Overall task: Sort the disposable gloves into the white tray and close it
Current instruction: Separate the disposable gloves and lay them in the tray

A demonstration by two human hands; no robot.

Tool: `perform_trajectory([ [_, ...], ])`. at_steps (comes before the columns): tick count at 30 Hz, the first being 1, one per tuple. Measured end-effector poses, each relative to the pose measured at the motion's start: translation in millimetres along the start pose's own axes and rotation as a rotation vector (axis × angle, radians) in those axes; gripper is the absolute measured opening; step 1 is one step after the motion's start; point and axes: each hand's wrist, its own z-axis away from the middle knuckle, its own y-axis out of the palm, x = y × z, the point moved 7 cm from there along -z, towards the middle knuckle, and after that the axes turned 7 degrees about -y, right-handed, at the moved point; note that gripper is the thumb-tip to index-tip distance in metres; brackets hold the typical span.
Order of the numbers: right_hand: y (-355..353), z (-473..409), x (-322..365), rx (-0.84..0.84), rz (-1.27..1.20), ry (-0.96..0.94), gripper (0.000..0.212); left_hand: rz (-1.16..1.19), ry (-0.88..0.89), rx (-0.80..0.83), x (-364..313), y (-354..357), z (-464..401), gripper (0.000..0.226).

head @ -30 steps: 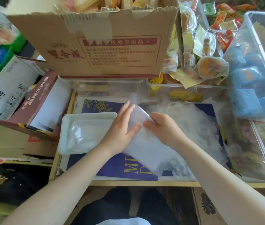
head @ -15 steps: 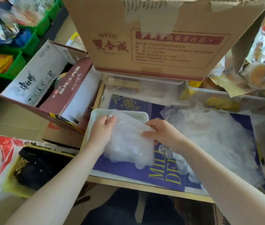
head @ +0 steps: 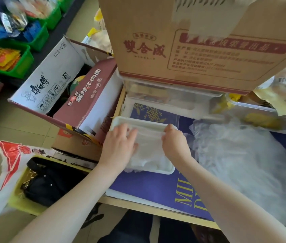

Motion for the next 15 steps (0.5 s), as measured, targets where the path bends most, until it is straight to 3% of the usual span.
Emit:
perform_trajectory([
  [2,7.3,-0.1,-3.2,0.027,-0.038,0.062,0.024,0.051,0.173,0.073,-11.1,11.6,4.4,0.032],
  [4,13.3,0.7,-2.7,0.063,0.014,0.081,0.028,-0.004,0.184,0.256,-10.3,28.1,8.8,0.048],
  [6,17.3,1.2,2.9,0.112,0.184,0.026,0.033,-0.098,0.187,0.337,-3.8,39.5,8.5,0.049],
  [9,3.7,11.6,19.8,-0.080,0.407,-0.131,0.044,-0.065,0.162,0.391,-3.9,42.8,2.1,0.058],
  [11,6.0,18.8,29.3,-0.106,0.539,-0.206,0.061,-0.141,0.199,0.418,-4.8,49.7,0.6,0.066],
  [13,20.8,23.2,35.0,0.000,0.534,-0.285,0.077,-0.167,0.221,0.484,-4.8,53.1,-0.5,0.070],
  [15,32.5,26.4,44.7,0.128,0.409,-0.410,0.072,-0.120,0.232,0.534,-2.0,55.8,-1.7,0.066],
])
